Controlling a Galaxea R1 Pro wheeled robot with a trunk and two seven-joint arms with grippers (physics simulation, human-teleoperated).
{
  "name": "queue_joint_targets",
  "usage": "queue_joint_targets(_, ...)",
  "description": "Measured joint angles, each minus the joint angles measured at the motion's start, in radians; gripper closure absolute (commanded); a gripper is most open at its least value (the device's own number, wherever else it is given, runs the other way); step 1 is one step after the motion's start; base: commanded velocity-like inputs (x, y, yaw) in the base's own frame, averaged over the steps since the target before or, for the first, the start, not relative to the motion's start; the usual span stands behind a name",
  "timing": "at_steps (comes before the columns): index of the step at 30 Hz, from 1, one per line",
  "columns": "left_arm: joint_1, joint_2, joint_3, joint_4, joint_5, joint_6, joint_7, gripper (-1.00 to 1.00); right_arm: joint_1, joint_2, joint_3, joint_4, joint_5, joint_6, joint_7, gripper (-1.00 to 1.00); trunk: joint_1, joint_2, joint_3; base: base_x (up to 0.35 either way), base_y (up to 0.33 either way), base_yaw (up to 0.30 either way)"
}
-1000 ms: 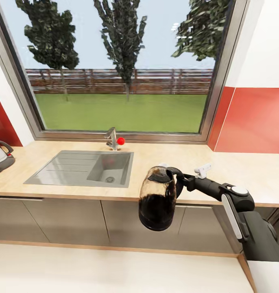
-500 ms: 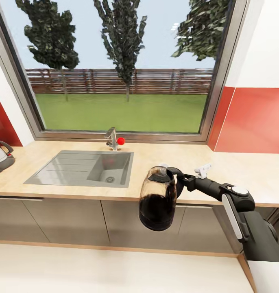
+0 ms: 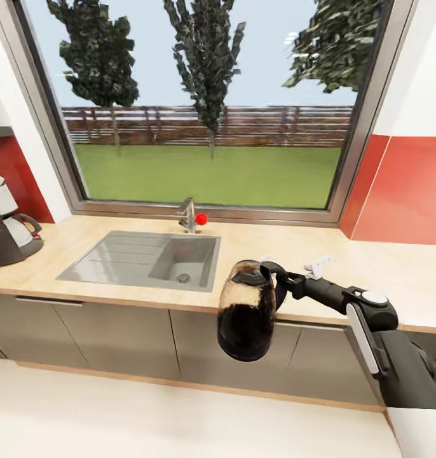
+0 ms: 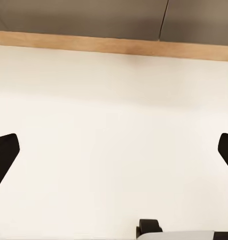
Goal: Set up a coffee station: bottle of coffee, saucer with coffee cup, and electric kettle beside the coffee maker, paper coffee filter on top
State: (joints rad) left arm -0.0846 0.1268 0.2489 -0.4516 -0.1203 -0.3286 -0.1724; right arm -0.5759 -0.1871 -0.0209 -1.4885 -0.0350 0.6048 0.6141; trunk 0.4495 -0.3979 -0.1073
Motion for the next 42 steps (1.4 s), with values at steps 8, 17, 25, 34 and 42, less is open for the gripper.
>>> queue_joint_targets(8, 0.000, 0.000, 0.003, 0.000, 0.003, 0.000, 0.000, -1.00, 0.000, 0.000, 0.001, 0.000, 0.000, 0.000, 0.000, 1.00, 0.000, 0.000, -0.005, 0.000, 0.191, 0.243)
queue_joint_targets(17, 0.000, 0.001, 0.005, -0.002, 0.005, 0.000, 0.000, -1.00, 0.000, 0.000, 0.001, 0.000, 0.000, 0.000, 0.000, 1.00, 0.000, 0.000, -0.011, -0.002, 0.302, 0.244)
queue_joint_targets(25, -0.002, 0.002, 0.003, -0.020, 0.022, 0.000, 0.000, -1.00, 0.000, 0.001, 0.001, -0.001, 0.000, -0.003, 0.001, 1.00, 0.000, 0.000, -0.017, -0.068, 0.305, 0.245)
queue_joint_targets(34, -0.031, 0.001, 0.000, -0.085, 0.025, 0.012, 0.002, -1.00, 0.000, 0.007, 0.000, -0.003, 0.000, -0.005, 0.000, 1.00, 0.000, 0.000, -0.023, 0.035, 0.261, 0.249)
queue_joint_targets(42, -0.049, -0.001, -0.021, -0.130, 0.019, 0.011, -0.087, -1.00, -0.002, 0.021, -0.006, -0.010, 0.001, -0.003, -0.004, 1.00, 0.000, 0.000, -0.028, 0.015, 0.026, 0.249)
